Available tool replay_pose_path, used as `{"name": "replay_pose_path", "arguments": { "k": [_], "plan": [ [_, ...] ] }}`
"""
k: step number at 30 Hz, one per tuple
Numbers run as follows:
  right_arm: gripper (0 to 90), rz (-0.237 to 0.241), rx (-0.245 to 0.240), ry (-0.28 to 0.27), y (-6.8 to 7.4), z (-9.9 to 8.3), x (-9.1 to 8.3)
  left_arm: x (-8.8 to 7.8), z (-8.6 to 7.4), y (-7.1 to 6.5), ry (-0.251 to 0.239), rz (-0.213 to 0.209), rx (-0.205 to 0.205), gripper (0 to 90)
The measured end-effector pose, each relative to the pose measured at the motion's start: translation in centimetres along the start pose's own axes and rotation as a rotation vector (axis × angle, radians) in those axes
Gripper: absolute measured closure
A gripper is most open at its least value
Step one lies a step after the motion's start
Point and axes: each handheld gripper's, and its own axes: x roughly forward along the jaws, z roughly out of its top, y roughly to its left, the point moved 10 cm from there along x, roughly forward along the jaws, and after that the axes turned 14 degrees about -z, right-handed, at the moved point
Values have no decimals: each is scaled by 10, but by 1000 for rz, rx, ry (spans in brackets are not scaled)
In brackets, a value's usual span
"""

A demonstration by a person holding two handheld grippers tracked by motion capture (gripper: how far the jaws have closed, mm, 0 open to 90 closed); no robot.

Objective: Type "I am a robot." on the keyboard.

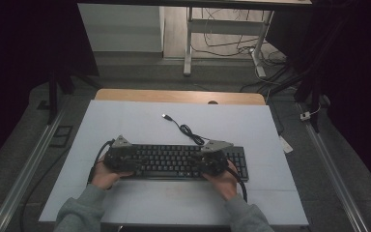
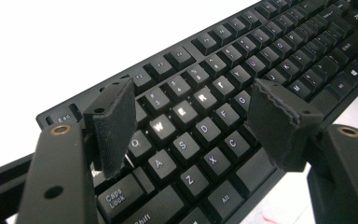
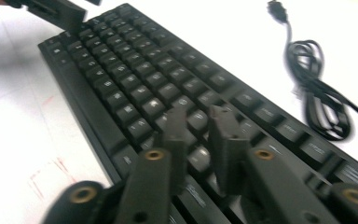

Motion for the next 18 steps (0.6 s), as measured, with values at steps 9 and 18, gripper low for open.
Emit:
{"name": "replay_pose_path", "arguments": {
  "k": [9,18],
  "plan": [
    [569,-64,-2,-1,-31,-12,-11,-8,0,1,-21,25,-1,333],
    [531,-115,33,-20,-55,-27,-37,-14,-10,-3,-17,33,9,332]
  ]
}}
